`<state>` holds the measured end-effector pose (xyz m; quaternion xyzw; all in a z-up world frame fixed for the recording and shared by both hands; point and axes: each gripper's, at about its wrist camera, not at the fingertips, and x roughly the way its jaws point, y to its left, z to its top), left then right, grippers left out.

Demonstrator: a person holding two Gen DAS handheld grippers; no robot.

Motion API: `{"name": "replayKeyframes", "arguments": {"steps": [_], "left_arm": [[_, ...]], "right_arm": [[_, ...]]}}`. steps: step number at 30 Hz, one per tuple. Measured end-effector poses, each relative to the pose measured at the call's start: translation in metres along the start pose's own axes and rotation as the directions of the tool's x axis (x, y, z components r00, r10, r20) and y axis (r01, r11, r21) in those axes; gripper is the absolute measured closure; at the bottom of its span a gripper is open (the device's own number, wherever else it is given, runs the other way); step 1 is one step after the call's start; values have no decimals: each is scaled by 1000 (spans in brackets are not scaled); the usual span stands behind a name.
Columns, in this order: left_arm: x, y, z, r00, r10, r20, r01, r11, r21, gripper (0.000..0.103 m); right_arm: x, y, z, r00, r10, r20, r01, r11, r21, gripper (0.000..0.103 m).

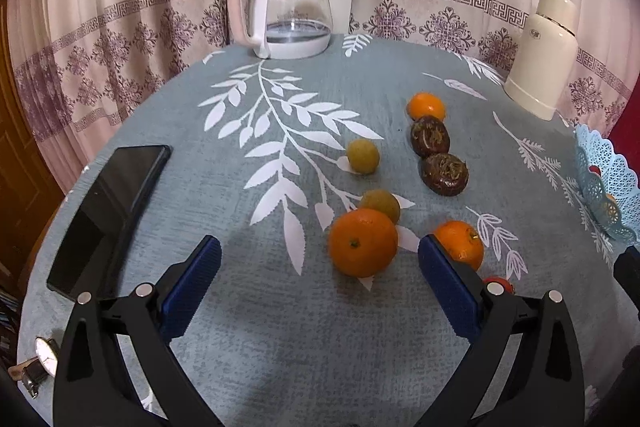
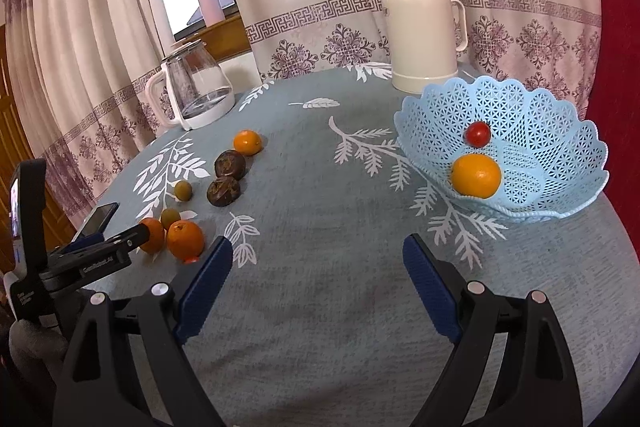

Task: Organize fruits
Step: 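Withdraw both grippers from the basket back over the fruits, then grasp an orange with the left gripper while the right gripper grasps a red tomato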

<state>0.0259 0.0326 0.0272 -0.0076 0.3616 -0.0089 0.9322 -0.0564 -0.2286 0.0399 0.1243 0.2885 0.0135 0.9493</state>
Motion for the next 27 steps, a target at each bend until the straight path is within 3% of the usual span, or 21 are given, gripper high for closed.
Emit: {"name": "replayKeyframes", "arguments": {"steps": [3, 17, 27], "left_arm": [[5, -1, 1, 1000, -22, -18, 22, 1000, 1, 8], [26, -2, 1, 980, -174, -94, 172, 985, -28, 63], [12, 5, -2, 985, -173, -17, 172, 984, -56, 63]], "right_arm": [[1, 1, 0, 1000, 5, -5, -5, 1000, -6, 16], [8, 3, -2, 999, 23, -43, -23, 1000, -14, 16], [14, 14, -3, 995, 45, -87, -50, 997, -59, 16]]}}
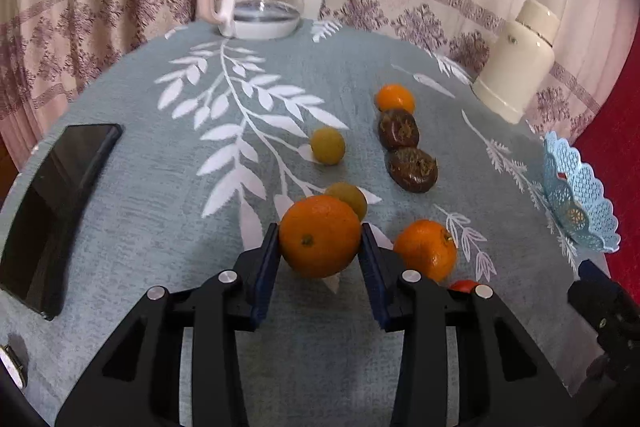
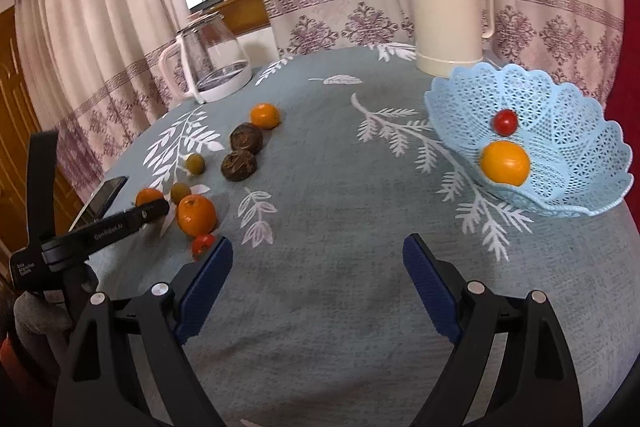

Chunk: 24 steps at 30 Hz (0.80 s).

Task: Organize fruits
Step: 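Grasp an orange with the left gripper while the right gripper grasps a red tomato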

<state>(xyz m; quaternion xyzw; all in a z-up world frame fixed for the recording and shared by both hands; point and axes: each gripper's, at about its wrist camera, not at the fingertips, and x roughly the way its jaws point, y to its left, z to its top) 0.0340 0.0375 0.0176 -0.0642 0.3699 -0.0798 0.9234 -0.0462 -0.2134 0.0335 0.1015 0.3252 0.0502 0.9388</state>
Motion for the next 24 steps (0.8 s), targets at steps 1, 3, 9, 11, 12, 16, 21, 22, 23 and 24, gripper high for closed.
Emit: {"name": "replayKeyframes", "arguments": {"steps": [1, 3, 9, 11, 12, 16, 21, 22, 23, 24], "left_arm": [[-3, 1, 0, 1000, 3, 17, -3, 1000, -5, 63], [-8, 3, 0, 999, 11, 43, -10, 1000, -15, 63], [-15, 8, -1, 997, 25, 76, -22, 999, -42, 63], [-16, 9, -1, 996, 33, 78, -29, 999, -46, 63], [-16, 10, -1, 996, 35, 81, -32, 998, -48, 63], [-18, 12, -2, 995, 42, 91, -37, 998, -60, 63], [-17, 16, -2, 996, 43, 84, -37, 996, -79, 63], [-16, 16, -2, 996, 44, 83, -37, 996, -80, 63], [-16, 16, -2, 996, 43, 82, -37, 996, -79, 63], [-16, 16, -2, 996, 43, 82, -37, 996, -79, 63]], "right_arm": [[2, 3, 0, 1000, 14, -13, -14, 1000, -11, 16], [6, 11, -1, 998, 39, -38, -40, 999, -28, 16], [18, 43, -2, 991, 89, -101, -101, 987, -125, 17], [22, 54, -2, 987, 104, -119, -122, 981, -153, 23], [25, 58, -2, 986, 109, -130, -129, 978, -163, 26], [39, 67, 0, 975, 126, -182, -157, 973, -167, 35], [51, 70, 5, 965, 147, -217, -181, 973, -146, 42], [54, 71, 5, 962, 153, -228, -189, 972, -143, 43], [57, 71, 5, 959, 156, -235, -192, 971, -141, 45], [59, 73, 5, 957, 159, -244, -197, 970, -139, 46]]}}
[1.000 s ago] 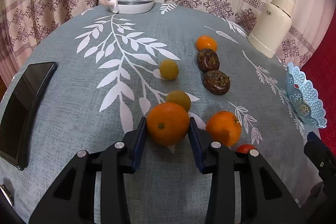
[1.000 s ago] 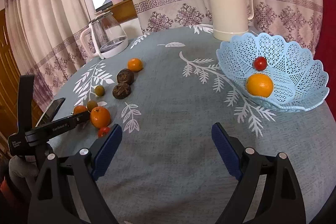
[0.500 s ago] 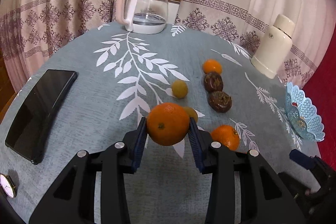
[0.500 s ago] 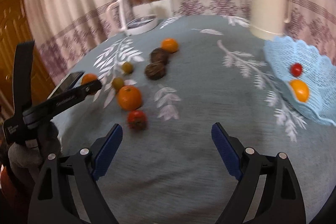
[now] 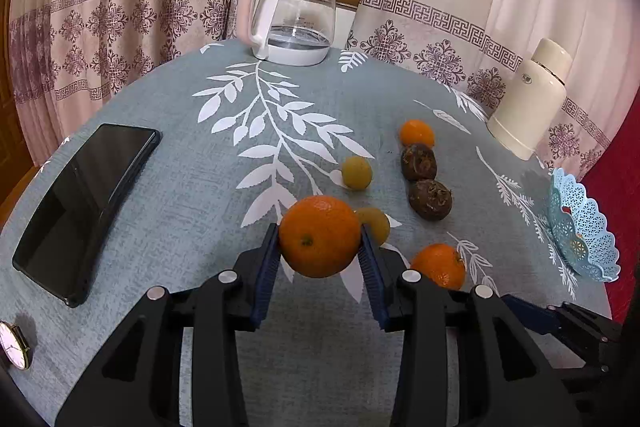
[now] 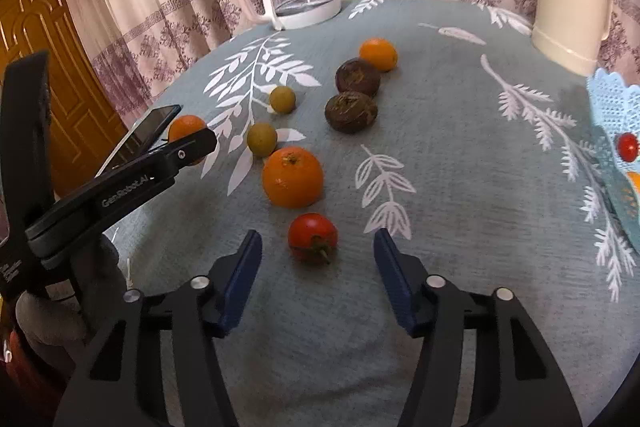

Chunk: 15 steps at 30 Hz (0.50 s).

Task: Organize fruits
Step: 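Grasp an orange with the left gripper while the right gripper grasps a red tomato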

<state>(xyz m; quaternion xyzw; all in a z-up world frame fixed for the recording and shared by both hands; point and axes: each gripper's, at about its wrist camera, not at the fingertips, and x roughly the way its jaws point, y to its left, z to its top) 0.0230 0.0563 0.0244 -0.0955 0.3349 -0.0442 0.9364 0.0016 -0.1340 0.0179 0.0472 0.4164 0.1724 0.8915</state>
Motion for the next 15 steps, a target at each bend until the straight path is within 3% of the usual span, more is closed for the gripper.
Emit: {"name": "replayKeyframes", "arguments": {"steps": [10, 15], "left_arm": [[1, 1, 0, 1000, 1, -5, -1, 1000, -5, 63], [2, 1, 0, 1000, 1, -8, -1, 1000, -5, 63]], "right_arm": [[13, 9, 3, 999, 7, -35, -8, 999, -35, 54], [15, 9, 5, 999, -14, -37, 13, 999, -36, 65]]}}
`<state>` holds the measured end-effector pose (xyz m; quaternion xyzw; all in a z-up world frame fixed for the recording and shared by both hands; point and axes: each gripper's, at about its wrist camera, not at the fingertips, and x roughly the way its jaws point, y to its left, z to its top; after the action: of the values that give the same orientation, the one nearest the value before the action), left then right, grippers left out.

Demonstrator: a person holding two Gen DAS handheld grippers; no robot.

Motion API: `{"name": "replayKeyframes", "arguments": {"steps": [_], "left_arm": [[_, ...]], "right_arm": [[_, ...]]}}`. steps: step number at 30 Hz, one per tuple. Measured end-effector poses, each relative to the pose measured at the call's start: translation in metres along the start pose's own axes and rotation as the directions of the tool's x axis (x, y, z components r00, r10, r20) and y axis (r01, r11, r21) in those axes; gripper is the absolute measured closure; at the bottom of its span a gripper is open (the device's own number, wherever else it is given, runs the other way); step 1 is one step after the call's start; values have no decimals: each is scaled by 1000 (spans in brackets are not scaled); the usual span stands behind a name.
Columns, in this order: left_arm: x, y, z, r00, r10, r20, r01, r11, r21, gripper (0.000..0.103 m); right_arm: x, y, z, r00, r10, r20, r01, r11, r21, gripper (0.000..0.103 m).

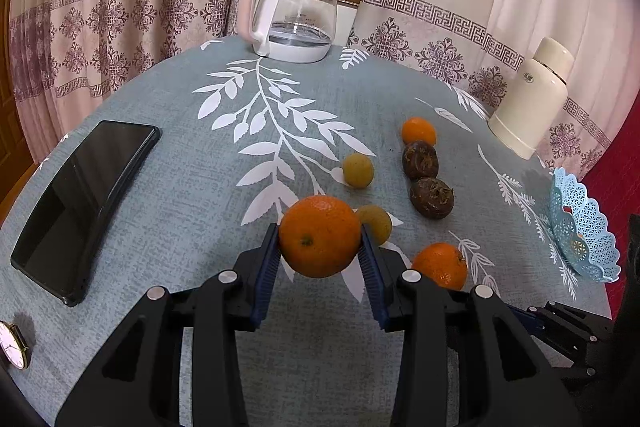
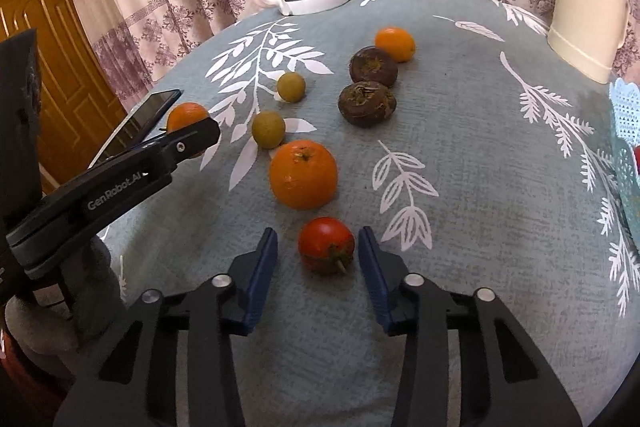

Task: Organize fruits
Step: 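Grasp an orange with the left gripper while the right gripper grasps a red tomato, then carry the red tomato into the blue basket and open the right gripper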

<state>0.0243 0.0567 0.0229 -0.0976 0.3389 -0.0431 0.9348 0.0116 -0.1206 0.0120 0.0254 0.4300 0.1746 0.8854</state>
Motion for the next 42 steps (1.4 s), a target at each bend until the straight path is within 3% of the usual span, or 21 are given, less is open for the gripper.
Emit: {"name": "replayKeyframes", "arguments": {"steps": [8, 27, 42], "left_arm": [[1, 0, 0, 1000, 0, -1, 0, 1000, 0, 63], [1, -2, -2, 1000, -1, 4, 1, 1000, 7, 63], [-7, -7, -1, 1000, 11, 25, -12, 1000, 29, 63]], "right_arm": [[-1, 0, 0, 999, -36, 6, 37, 999, -14, 75], [-34, -18, -9, 994, -52, 93, 46, 997, 70, 75], [-96, -79, -12, 954, -209, 214, 160, 961, 224, 75]]}}
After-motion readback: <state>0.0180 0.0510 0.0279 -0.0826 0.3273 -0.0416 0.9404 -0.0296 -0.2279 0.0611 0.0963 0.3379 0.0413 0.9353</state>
